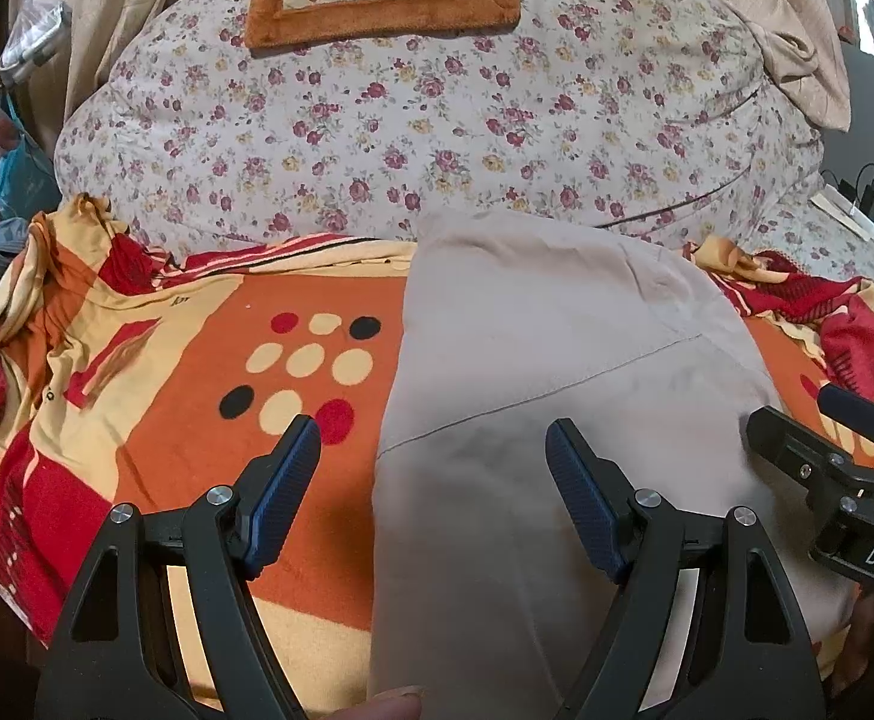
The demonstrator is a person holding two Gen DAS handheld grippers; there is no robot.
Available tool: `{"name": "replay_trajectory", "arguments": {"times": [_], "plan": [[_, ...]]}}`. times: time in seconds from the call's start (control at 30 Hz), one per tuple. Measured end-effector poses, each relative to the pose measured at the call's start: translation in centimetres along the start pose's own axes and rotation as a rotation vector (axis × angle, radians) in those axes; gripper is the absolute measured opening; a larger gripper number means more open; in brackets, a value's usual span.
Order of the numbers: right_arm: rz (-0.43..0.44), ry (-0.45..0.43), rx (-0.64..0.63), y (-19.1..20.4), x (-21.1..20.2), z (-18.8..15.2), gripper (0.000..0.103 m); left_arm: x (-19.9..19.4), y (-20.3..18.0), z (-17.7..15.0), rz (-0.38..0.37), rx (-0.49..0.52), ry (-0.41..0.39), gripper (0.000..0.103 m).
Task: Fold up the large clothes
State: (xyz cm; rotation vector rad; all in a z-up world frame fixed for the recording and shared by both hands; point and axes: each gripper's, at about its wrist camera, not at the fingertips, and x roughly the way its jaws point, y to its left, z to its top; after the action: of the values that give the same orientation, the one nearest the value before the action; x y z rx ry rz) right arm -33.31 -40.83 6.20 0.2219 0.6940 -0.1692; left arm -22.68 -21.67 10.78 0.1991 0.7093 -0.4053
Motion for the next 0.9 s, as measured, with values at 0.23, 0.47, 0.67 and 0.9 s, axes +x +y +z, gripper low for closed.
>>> {"name": "replay_trajectory", "arguments": {"times": [0.23,0.47,0.67,0.9], "plan": [[0.000,0.001,-0.002,0.07,0.02,0.03,0.089,-0.06,0.03,-0.05,0.001,-0.005,-0.001,0.078],[0.006,0.015,0.001,0.28,0.18,-0.25,0.089,0.02,-0.21,-0.24,-0.001,-0.002,0.004,0.078],[0.007,0.018,0.000,0.34,0.26,-0.25,0.089,0.07,-0.22,-0.24,-0.002,-0.006,0.009,0.078],[0.008,0.025,-0.002,0.43,0.40,-0.29,0.089,0.11,-0.18,-0.23,-0.003,-0.005,0.010,0.078]]}}
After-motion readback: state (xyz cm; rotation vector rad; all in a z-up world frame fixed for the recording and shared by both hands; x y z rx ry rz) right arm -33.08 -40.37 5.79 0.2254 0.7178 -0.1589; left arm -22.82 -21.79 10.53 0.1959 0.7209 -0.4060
